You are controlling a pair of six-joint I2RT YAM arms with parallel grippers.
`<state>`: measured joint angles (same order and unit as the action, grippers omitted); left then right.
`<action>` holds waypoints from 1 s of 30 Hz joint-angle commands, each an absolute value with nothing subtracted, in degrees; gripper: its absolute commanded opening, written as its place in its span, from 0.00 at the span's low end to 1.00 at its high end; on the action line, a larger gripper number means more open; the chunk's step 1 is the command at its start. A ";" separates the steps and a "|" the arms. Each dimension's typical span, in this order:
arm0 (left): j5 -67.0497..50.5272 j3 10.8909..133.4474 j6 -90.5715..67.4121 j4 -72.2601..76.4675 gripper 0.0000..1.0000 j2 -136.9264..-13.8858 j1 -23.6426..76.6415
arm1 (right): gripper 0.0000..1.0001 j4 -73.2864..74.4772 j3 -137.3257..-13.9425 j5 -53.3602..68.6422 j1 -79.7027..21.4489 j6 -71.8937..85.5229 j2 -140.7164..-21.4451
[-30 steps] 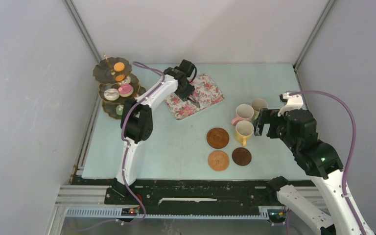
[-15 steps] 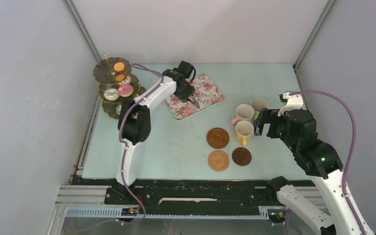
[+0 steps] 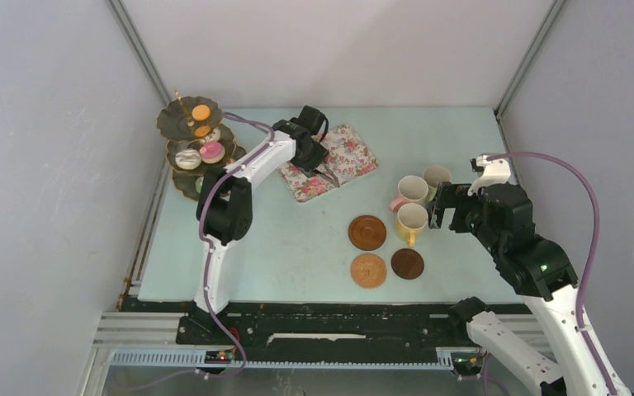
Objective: Serve the afternoon tea
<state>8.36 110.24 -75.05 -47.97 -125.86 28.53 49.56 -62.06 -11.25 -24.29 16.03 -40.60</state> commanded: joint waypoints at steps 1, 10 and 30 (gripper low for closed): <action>8.00 110.09 -77.00 -46.76 0.51 -121.42 28.47 | 1.00 47.48 -62.05 -11.07 -24.44 15.76 -40.79; 7.33 110.56 -77.85 -47.25 0.49 -122.26 28.83 | 1.00 47.75 -62.05 -11.30 -24.51 15.73 -40.69; 6.67 110.58 -76.87 -46.98 0.38 -121.59 29.09 | 1.00 47.64 -62.05 -11.56 -24.63 15.60 -40.38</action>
